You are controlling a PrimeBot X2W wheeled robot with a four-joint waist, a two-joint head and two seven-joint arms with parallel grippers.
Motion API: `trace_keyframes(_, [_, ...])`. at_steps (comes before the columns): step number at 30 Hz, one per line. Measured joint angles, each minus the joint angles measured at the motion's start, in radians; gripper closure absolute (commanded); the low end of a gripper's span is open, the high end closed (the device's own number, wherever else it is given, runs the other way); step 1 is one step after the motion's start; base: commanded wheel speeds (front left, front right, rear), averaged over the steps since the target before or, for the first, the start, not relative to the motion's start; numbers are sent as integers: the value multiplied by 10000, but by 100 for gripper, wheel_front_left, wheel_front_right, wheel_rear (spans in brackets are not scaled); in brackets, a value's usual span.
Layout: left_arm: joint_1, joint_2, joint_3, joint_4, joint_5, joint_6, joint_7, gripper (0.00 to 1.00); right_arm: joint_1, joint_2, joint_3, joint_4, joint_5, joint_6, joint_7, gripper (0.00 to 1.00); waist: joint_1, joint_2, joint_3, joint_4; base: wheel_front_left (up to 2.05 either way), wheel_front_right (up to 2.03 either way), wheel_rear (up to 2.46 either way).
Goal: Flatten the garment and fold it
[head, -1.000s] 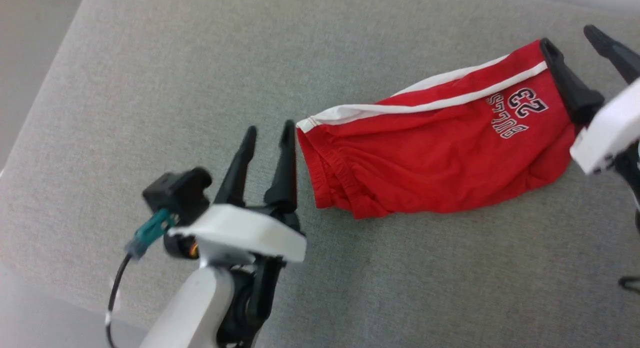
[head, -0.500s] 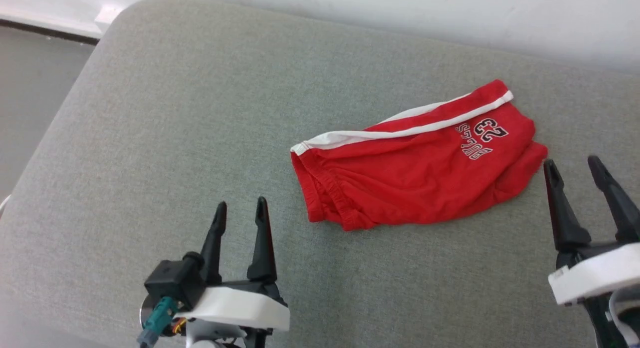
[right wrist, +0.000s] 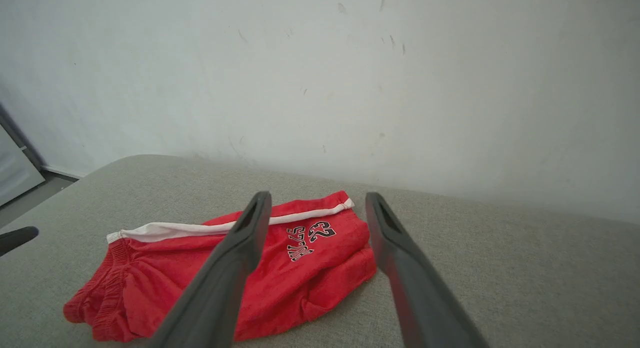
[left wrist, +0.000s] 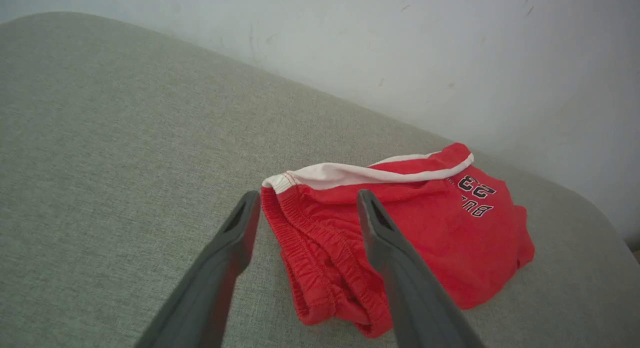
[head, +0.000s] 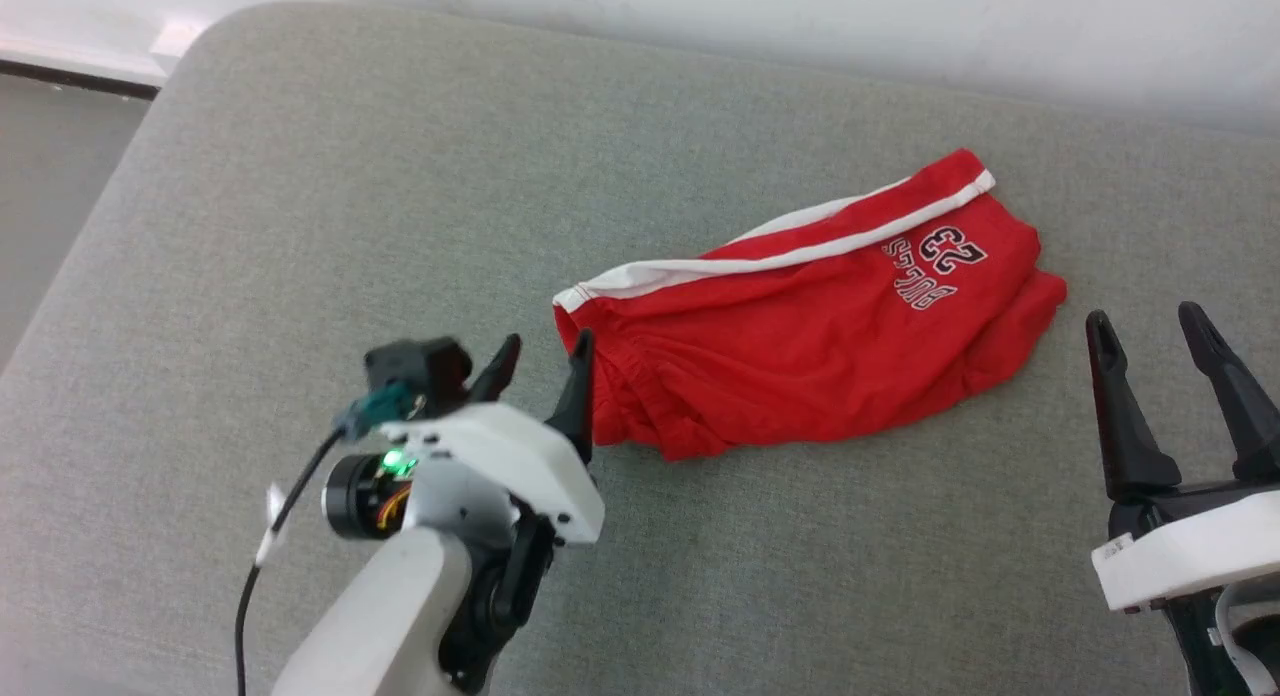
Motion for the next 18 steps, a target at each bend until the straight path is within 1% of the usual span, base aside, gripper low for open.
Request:
trace_keyframes(2, [-384, -65, -82, 351, -238, -10, 683, 0, -16, -6, 27, -36, -2, 0, 71, 0, 0, 0, 143, -21, 0, 0, 0])
trace_keyframes(5, [-875, -182, -190, 830, -332, 8, 1250, 0, -39, -44, 59, -59, 13, 0, 121, 0, 0, 0, 386, -54, 0, 0, 0])
trace_keyframes(10, [-1470, -316, -255, 1509, -353, 15, 1595, 0, -309, -221, 198, -44, 82, 0, 142, 0, 1, 0, 825, -136, 0, 0, 0])
trace_keyframes(14, [-1616, -418, -408, 2021, -412, 19, 2063, 0, -440, -309, 276, -8, 119, 0, 136, 0, 2, 0, 1105, -238, 0, 0, 0])
trace_keyframes(18, [-1738, -414, -378, 2311, -449, 163, 2286, 0, -529, -380, 332, 75, 163, 0, 132, 0, 1, 0, 1257, -362, 0, 0, 0])
